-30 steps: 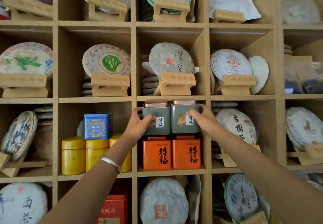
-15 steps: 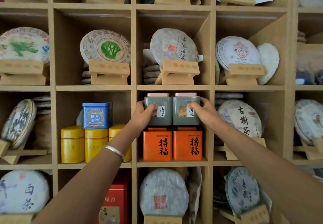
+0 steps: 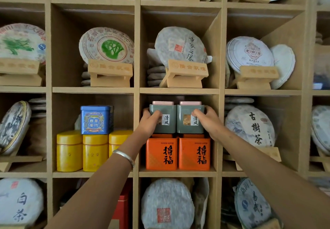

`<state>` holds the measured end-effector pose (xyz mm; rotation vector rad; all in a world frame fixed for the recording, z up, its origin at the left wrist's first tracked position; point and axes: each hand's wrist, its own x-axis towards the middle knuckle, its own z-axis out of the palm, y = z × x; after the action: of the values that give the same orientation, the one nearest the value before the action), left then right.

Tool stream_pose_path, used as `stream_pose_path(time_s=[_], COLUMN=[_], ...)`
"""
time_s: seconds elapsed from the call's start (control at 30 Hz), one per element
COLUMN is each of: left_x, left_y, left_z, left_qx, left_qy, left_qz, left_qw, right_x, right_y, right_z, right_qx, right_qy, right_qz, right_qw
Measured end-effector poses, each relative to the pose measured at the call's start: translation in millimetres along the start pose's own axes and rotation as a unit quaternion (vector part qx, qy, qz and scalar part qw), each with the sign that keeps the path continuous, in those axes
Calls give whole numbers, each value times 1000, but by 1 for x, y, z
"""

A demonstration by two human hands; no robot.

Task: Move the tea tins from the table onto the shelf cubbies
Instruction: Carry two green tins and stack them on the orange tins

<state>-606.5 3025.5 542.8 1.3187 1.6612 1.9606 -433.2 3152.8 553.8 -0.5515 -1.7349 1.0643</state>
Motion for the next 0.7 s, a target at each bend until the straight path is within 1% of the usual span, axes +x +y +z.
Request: stream_pose_path(time_s=[0.17, 0.33, 0.57, 0.7], left_x=[5, 10, 13, 15], left_y=[-9, -12, -10, -8], left_z=[2, 3, 4, 6], left_qx=[-4, -8, -2, -16], left_qy=[-3, 9, 18, 28], left_qz=[-16, -26, -40, -49], left_qw=[1000, 1000, 999, 998], right_x=[3, 5, 6, 6], right_y=[2, 3, 1, 3], right_z=[3, 5, 8, 6], right_qx=[19, 30, 35, 53], right_qy=[12, 2, 9, 0], right_qz=[12, 32, 54, 64], right_qw=[1000, 999, 998, 997])
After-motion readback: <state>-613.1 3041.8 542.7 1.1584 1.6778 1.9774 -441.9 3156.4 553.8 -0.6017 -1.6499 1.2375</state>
